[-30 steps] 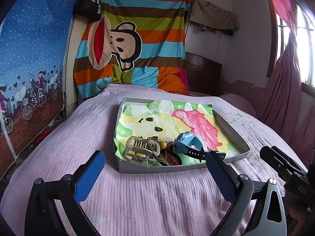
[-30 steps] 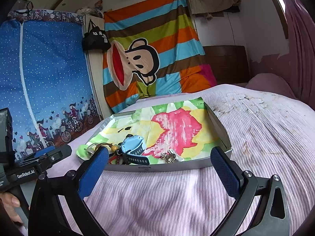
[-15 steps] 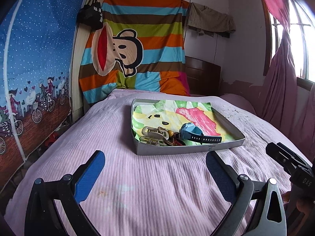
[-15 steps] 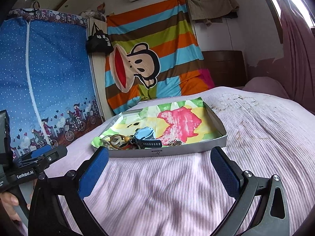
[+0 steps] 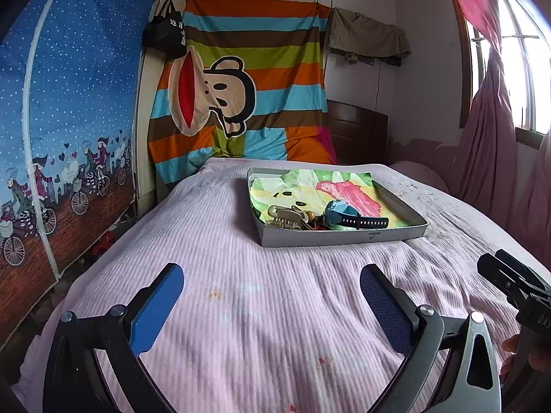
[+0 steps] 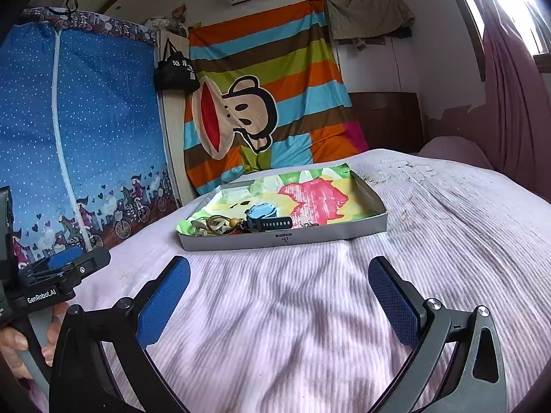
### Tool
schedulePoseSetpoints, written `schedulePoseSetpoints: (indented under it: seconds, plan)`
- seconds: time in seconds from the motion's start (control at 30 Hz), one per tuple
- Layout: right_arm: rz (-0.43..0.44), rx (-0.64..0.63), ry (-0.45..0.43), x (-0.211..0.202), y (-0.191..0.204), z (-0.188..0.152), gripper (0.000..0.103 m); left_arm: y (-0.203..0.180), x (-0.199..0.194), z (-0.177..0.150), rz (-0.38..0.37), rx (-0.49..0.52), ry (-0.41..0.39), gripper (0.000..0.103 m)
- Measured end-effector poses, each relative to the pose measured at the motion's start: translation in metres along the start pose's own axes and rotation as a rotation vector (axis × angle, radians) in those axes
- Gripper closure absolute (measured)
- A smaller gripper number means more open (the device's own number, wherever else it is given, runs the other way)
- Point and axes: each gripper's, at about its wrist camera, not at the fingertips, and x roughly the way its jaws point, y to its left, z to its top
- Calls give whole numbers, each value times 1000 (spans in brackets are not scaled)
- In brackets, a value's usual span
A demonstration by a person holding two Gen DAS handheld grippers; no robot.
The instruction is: Organize jewelry
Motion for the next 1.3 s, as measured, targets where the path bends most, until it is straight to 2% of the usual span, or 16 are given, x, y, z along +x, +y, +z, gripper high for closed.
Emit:
schedulePoseSetpoints:
  seconds: [0.33, 0.77, 1.3]
  plan:
    - [-43, -4, 37, -6, -7, -26, 1, 7, -3, -19, 29, 13, 5, 0]
    - [-61, -45, 43, -5, -1, -30, 1, -7, -7, -27, 25, 94, -31, 0]
    - [-69, -52, 32, -9, 1, -28, 1, -8, -8, -28, 26, 90, -33, 0]
